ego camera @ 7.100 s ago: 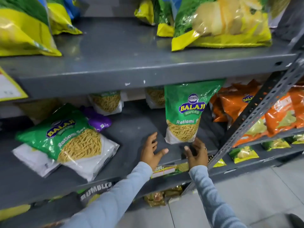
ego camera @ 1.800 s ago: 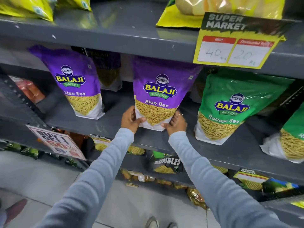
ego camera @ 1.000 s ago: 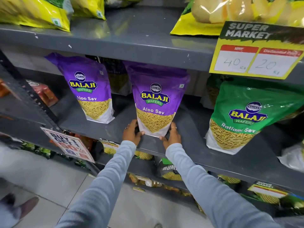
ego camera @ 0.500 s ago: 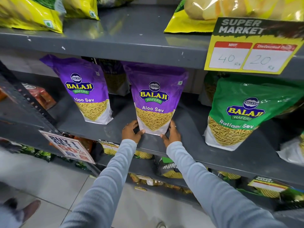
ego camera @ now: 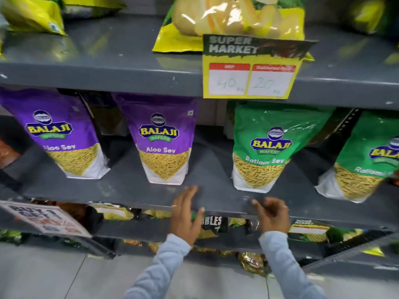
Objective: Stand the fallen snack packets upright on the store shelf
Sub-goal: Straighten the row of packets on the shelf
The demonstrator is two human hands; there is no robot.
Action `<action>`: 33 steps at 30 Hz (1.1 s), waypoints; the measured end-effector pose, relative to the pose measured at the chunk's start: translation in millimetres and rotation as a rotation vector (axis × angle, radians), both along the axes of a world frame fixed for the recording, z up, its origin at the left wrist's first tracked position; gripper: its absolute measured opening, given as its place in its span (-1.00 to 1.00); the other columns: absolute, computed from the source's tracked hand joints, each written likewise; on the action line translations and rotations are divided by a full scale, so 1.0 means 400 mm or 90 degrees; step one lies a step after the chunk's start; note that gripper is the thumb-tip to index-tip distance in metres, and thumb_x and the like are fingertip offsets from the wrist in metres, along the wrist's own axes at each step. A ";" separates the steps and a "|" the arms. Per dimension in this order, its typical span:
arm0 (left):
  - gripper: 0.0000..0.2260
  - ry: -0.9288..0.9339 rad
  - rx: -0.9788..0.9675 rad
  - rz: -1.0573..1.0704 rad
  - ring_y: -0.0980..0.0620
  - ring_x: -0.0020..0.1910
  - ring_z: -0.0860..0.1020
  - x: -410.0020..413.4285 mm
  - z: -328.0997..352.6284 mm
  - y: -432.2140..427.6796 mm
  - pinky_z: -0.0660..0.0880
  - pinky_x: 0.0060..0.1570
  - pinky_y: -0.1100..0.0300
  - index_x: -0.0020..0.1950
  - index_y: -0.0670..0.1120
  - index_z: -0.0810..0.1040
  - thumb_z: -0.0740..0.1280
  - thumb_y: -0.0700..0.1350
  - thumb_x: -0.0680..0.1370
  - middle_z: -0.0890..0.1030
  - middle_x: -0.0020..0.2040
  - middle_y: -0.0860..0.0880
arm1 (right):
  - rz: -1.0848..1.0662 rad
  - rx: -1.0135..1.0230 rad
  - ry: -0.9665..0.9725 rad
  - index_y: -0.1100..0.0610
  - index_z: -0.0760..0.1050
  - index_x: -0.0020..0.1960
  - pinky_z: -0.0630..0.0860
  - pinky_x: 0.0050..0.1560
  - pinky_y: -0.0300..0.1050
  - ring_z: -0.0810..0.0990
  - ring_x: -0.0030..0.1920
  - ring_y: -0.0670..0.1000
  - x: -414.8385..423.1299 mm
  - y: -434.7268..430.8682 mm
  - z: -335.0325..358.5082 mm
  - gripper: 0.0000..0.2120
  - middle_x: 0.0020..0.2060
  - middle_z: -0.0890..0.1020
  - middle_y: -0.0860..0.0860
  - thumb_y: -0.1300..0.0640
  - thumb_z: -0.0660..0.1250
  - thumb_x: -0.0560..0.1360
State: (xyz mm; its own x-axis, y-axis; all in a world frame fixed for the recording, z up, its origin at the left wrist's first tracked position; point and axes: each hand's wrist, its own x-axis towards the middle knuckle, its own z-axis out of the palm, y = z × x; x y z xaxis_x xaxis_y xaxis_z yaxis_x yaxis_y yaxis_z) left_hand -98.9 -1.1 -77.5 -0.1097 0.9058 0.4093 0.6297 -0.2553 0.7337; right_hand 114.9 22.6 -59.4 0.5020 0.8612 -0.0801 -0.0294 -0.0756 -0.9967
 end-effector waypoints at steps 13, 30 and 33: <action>-0.34 0.082 -0.303 -0.046 -0.18 0.44 0.28 0.230 0.059 0.218 0.23 0.41 -0.03 0.41 -0.19 0.25 0.37 0.12 0.45 0.35 0.44 -0.22 | 0.170 -0.201 -0.331 0.06 0.39 0.30 0.45 0.25 0.11 0.49 0.23 0.24 0.112 0.166 0.013 -0.24 0.17 0.59 0.19 -0.10 0.55 0.16; -0.23 0.181 -0.236 -0.013 -0.20 0.49 0.20 0.239 0.025 0.218 0.17 0.46 -0.06 0.48 -0.19 0.12 0.30 0.21 0.45 0.25 0.50 -0.23 | 0.145 -0.037 -0.251 0.10 0.25 0.42 0.36 0.38 0.00 0.39 0.36 0.10 0.164 0.114 -0.014 -0.19 0.35 0.42 0.10 0.12 0.55 0.27; -0.07 0.346 -0.220 0.044 -0.13 0.54 0.07 0.251 0.008 0.205 -0.10 0.50 -0.04 0.50 -0.20 0.04 0.02 0.45 0.38 0.14 0.54 -0.21 | -0.063 0.038 -0.220 0.08 0.30 0.35 0.40 0.24 -0.19 0.46 0.26 0.05 0.265 0.051 -0.017 -0.21 0.25 0.46 0.11 0.11 0.58 0.21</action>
